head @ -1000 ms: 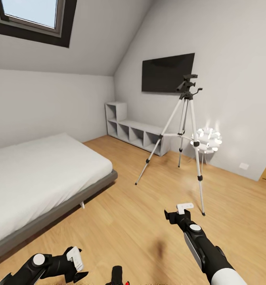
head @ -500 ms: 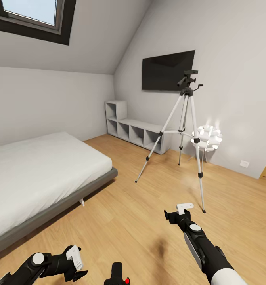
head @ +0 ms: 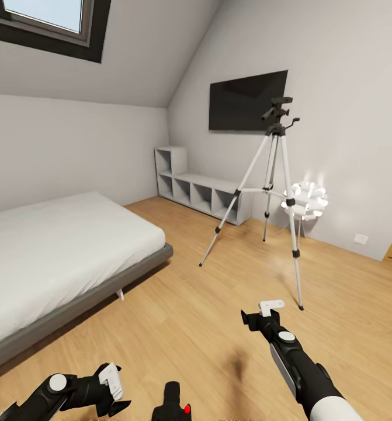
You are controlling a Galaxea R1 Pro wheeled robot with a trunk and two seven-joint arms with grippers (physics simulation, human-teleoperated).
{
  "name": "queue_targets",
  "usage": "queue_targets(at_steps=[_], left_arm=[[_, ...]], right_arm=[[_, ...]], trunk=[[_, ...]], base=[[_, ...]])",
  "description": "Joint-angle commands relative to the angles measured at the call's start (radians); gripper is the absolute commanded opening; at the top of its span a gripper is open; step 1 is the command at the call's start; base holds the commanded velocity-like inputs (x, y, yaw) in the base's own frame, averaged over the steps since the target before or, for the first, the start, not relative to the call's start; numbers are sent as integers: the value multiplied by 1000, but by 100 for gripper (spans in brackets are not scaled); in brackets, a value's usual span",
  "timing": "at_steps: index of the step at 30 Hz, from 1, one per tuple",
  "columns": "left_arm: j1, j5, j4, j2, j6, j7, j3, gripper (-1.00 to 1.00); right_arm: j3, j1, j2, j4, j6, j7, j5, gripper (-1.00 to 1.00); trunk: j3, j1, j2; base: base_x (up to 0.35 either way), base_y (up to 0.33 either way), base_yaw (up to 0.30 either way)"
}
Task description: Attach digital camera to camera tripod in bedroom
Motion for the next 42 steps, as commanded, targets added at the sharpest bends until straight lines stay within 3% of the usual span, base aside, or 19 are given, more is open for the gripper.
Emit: queue_targets(at_steps=[1, 10, 12, 17, 22, 31, 42], left_arm=[[-1, -3, -3, -4, 4, -3, -2, 100], [-1, -35, -29, -7, 3, -8, -23, 100], [-1, -49, -33, -7, -3, -9, -32, 100], [-1, -53, -34, -5, -46, -25, -36, 100], [-1, -53, -35, -2, -58, -33, -37, 100], [-1, -53, -76, -4, -85, -35, -37, 100], [-2, -55, -71, -47, -88, -33, -37, 100]], right_arm=[[2, 0, 0, -2, 6, 1, 0, 100], [9, -7, 10, -35, 7, 8, -1, 100], [15, -58, 18, -175, 18, 24, 0, 100], [22, -135, 21, -289, 86, 59, -3, 100], [47, -146, 24, -347, 117, 123, -3, 100], [59, -149, 25, -371, 162, 175, -3, 100], [60, -150, 25, -382, 196, 180, -4, 100]], trunk=[[-4, 4, -8], [-32, 38, -71], [-39, 46, -85], [-54, 65, -120], [-72, 74, -134], [-107, 78, -137], [-150, 83, -139]], base=[[0, 0, 0], [0, 0, 0], [0, 0, 0], [0, 0, 0], [0, 0, 0], [0, 0, 0], [0, 0, 0]])
